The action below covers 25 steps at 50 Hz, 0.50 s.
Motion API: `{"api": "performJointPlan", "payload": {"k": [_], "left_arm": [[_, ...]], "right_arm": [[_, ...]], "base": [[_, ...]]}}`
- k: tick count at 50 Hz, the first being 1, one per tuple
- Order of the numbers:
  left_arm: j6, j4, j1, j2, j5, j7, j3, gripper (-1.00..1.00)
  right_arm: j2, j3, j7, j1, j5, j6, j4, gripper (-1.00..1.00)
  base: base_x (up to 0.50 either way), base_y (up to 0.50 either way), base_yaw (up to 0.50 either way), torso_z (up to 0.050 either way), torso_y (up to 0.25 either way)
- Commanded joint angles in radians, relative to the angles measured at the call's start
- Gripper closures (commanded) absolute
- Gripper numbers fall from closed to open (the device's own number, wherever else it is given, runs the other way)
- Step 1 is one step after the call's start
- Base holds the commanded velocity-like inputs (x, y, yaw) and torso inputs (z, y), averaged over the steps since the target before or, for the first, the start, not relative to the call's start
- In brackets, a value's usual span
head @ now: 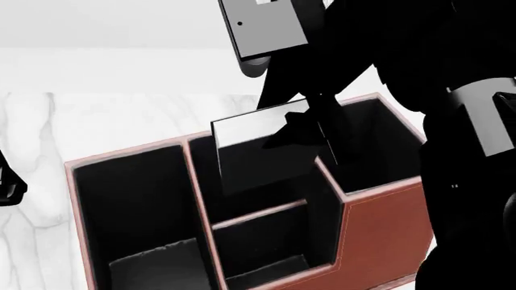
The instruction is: Pick up the book and place it in the front compartment of the caddy.
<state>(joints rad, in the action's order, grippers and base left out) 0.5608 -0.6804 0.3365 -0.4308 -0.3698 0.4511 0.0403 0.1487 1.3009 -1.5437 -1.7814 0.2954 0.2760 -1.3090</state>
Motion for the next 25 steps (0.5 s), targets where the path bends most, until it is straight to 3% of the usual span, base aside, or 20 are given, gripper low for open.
{"api": "performJointPlan", "payload": {"k": [1, 19, 25], "left_arm": [[-0.015, 0.001, -0.007, 0.017, 0.003, -0.025, -0.025, -1.00], [-0.022, 0.000, -0.011, 0.009, 0.015, -0.019, -0.015, -1.00], [-0.026, -0.004, -0.014, 0.005, 0.015, -0.019, -0.015, -1.00]], "right_arm": [[-0.025, -0.155, -0.013, 0.010, -0.103, -0.010, 0.001, 1.00], [-0.037, -0.247, 0.000, 0.021, -0.187, -0.014, 0.001, 1.00], [-0.039, -0.270, 0.005, 0.022, -0.210, -0.016, 0.001, 1.00]], "base": [[0.00, 0.00, 0.00, 0.000, 0.000], [0.00, 0.00, 0.00, 0.000, 0.001], [0.00, 0.00, 0.00, 0.000, -0.215]]}}
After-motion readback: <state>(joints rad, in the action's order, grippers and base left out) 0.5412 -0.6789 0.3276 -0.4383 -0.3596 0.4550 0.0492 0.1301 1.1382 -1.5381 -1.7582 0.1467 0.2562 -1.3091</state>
